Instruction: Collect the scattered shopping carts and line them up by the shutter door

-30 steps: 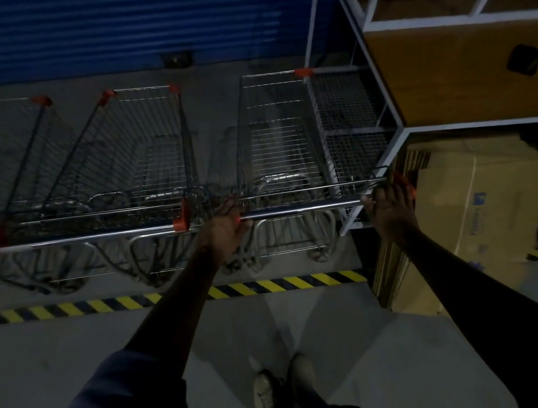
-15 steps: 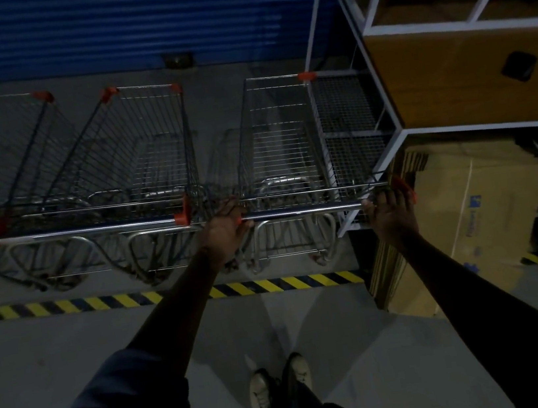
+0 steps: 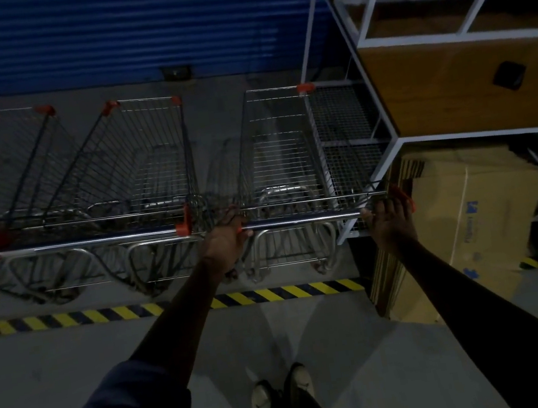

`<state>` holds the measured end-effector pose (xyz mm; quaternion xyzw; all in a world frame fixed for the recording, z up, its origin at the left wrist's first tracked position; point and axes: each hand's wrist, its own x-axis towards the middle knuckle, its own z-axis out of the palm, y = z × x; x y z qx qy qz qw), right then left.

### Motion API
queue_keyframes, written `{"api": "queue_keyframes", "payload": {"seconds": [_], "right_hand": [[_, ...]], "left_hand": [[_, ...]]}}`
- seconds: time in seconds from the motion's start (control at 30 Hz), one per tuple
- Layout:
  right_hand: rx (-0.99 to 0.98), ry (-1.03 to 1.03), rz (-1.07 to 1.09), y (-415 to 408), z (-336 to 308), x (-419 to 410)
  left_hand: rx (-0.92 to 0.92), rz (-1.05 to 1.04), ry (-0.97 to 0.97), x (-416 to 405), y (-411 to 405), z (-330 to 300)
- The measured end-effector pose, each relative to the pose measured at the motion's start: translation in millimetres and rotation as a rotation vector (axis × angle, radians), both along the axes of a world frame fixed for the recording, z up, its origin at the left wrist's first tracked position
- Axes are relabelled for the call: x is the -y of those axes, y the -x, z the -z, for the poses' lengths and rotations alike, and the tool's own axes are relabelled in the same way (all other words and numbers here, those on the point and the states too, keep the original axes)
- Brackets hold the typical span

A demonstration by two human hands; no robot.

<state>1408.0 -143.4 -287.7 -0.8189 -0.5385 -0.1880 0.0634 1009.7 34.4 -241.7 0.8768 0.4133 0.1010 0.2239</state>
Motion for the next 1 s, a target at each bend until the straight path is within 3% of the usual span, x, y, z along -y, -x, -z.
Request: {"api": "queue_keyframes", "payload": {"seconds": [0.37,0.47,0.6,0.73,1.0], "right_hand": [[-0.15,0.142,0.035,10,-17,-1],[-0.205,0.144,0.021,24,-26,-6],[-0.253,0.298,-0.033,62,-23,-18],[-0.421,0.168,-0.054,117,-39,-31],[-0.421,0.048,-0.203,196,-62,-62]], "left_hand": [[-0.065,-0.019,-0.01,-2,3,0],[-0.103,-0.04,-0.057,3,-2,-5],[-0.112,-0.063,-0.167,18,-4,-15],[-0.051,-0.11,-0.215,23,7,-26],[-0.154,-0.16,-0.412,8,91,-50]]}}
